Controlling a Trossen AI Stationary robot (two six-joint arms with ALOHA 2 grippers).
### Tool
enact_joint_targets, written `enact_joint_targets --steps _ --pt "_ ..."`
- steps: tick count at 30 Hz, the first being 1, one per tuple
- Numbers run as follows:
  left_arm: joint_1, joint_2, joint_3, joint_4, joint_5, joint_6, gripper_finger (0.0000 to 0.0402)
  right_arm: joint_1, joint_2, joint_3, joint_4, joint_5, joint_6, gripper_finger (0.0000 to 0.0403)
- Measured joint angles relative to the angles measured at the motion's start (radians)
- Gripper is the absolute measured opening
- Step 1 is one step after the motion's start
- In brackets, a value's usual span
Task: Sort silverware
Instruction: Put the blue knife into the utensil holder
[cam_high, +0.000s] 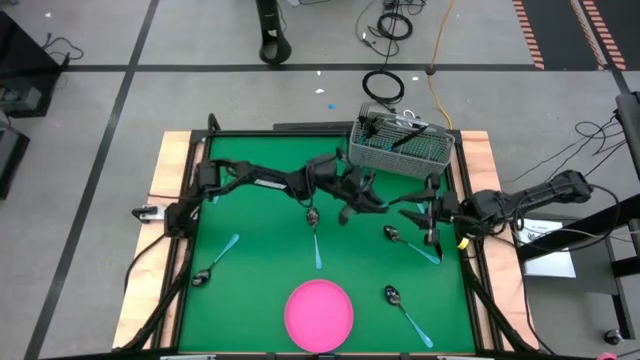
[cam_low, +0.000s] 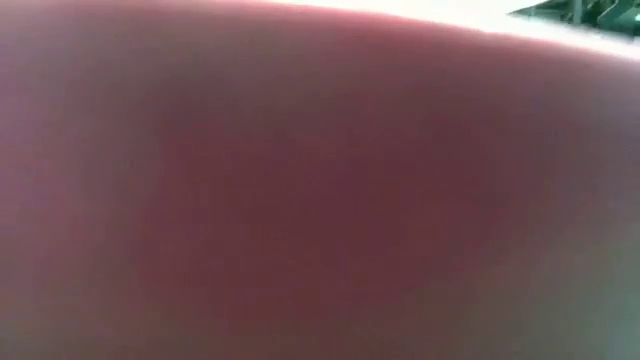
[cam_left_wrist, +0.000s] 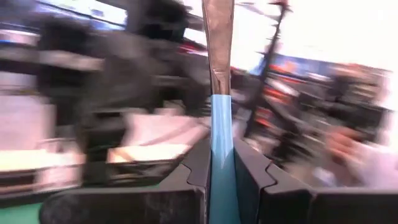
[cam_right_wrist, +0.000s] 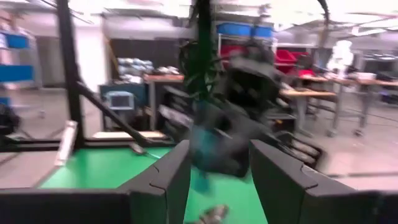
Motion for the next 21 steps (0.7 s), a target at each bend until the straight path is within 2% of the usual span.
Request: enact_joint_targets --steps 2,4,9,15,21 --pt "-0.017 0.016 0.002 0.002 -0.084 0.027 0.0037 0.0 0.014 0.0 0.017 -0.023 0.003 0.0151" --pt "-0.032 0.019 0.002 -0.003 -0.113 0.055 0.0037 0.0 0.025 0.0 0.018 -0.024 0.01 0.0151" --pt "-0.066 0.017 0.002 0.05 -0.102 0.075 0.0037 0.0 0.061 0.0 0.046 -0.073 0.023 0.0151" --pt "-0.088 0.017 0.002 0.025 -0.115 0.135 0.0037 0.0 0.082 0.0 0.074 -0.08 0.023 0.0151" --pt "-0.089 0.017 0.002 0.006 -0.111 0.135 0.0037 0.0 0.105 0.0 0.163 -0.233 -0.017 0.0151"
